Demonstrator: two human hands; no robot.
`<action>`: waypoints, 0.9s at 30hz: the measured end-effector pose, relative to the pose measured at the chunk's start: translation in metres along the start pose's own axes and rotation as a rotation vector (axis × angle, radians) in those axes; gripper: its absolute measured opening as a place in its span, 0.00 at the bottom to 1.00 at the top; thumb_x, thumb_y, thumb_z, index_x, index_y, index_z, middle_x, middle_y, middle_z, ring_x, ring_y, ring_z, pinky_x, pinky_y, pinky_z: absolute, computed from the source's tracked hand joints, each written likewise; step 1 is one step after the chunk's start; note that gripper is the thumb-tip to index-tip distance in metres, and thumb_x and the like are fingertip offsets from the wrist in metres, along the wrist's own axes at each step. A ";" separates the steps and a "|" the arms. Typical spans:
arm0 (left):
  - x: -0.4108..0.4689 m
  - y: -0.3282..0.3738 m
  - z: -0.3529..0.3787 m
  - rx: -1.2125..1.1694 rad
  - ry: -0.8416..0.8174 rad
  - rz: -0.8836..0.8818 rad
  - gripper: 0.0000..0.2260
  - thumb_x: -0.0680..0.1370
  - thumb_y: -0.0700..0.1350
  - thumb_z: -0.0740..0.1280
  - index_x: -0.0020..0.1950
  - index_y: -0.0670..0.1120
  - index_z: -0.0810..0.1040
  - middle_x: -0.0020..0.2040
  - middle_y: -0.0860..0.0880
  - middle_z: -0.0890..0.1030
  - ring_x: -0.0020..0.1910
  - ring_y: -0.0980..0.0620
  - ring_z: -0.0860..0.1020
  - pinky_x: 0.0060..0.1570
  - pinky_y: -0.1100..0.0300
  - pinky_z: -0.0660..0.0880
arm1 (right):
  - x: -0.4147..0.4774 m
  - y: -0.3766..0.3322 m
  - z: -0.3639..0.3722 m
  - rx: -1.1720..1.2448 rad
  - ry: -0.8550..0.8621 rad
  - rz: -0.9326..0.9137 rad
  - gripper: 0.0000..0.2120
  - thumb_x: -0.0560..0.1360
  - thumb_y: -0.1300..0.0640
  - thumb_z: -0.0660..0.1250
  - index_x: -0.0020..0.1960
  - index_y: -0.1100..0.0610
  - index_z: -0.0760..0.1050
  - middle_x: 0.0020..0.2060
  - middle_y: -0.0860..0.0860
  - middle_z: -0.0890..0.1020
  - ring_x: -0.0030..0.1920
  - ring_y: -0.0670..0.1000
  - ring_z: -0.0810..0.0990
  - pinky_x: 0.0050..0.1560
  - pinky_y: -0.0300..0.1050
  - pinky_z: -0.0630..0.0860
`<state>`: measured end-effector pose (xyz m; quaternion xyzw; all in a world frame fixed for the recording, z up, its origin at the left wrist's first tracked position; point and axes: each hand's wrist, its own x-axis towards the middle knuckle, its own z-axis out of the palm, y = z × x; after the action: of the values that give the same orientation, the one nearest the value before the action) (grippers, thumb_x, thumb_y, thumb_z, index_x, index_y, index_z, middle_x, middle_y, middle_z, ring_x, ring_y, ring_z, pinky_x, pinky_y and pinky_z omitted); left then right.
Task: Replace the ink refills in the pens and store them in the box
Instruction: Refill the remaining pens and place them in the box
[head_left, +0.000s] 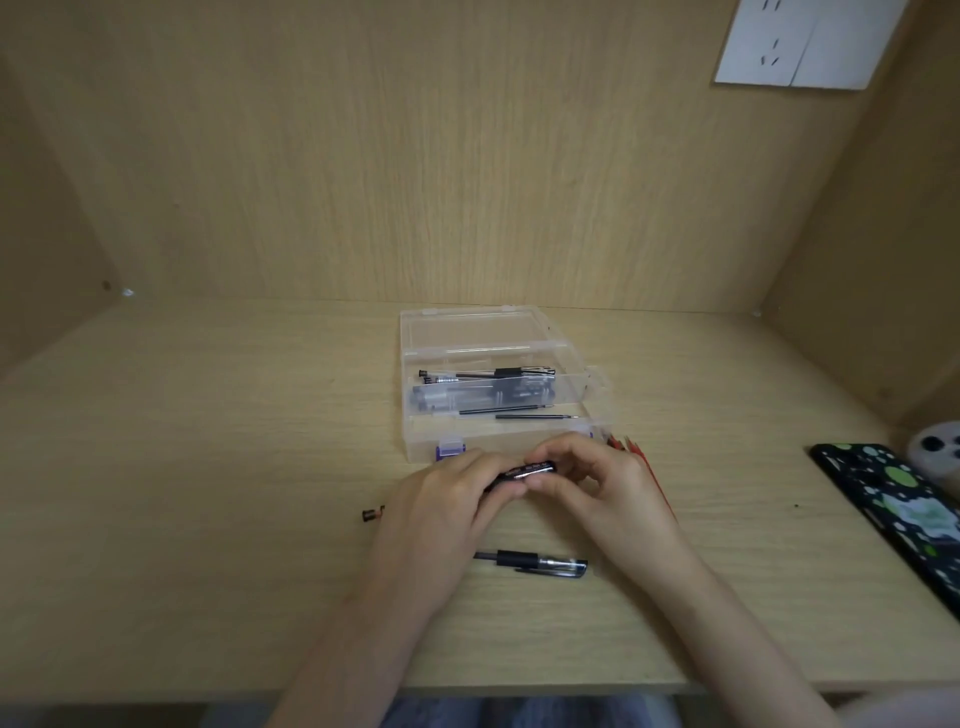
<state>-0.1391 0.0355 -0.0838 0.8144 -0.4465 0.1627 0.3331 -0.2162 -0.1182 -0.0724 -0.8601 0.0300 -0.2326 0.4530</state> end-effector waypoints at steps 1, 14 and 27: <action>0.000 -0.001 -0.001 -0.006 -0.006 -0.004 0.14 0.76 0.57 0.57 0.50 0.53 0.79 0.42 0.58 0.81 0.37 0.59 0.78 0.33 0.57 0.76 | 0.000 0.001 0.000 0.010 -0.024 0.002 0.09 0.72 0.63 0.71 0.45 0.49 0.79 0.37 0.41 0.82 0.37 0.40 0.78 0.43 0.28 0.70; -0.001 0.001 -0.009 0.090 -0.016 -0.051 0.15 0.75 0.64 0.56 0.51 0.60 0.78 0.38 0.62 0.81 0.31 0.63 0.77 0.27 0.67 0.71 | -0.004 -0.001 -0.005 0.068 -0.030 -0.022 0.08 0.72 0.64 0.69 0.46 0.52 0.80 0.36 0.41 0.82 0.36 0.39 0.78 0.42 0.29 0.70; 0.000 0.001 -0.009 -0.044 -0.014 -0.209 0.08 0.74 0.50 0.68 0.47 0.55 0.69 0.40 0.59 0.80 0.37 0.64 0.78 0.36 0.63 0.75 | -0.003 0.015 -0.008 -0.278 -0.082 -0.063 0.09 0.67 0.56 0.76 0.44 0.46 0.80 0.42 0.38 0.80 0.52 0.44 0.74 0.58 0.25 0.59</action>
<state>-0.1397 0.0409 -0.0768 0.8501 -0.3650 0.1116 0.3627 -0.2200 -0.1327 -0.0817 -0.9238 0.0165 -0.2051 0.3229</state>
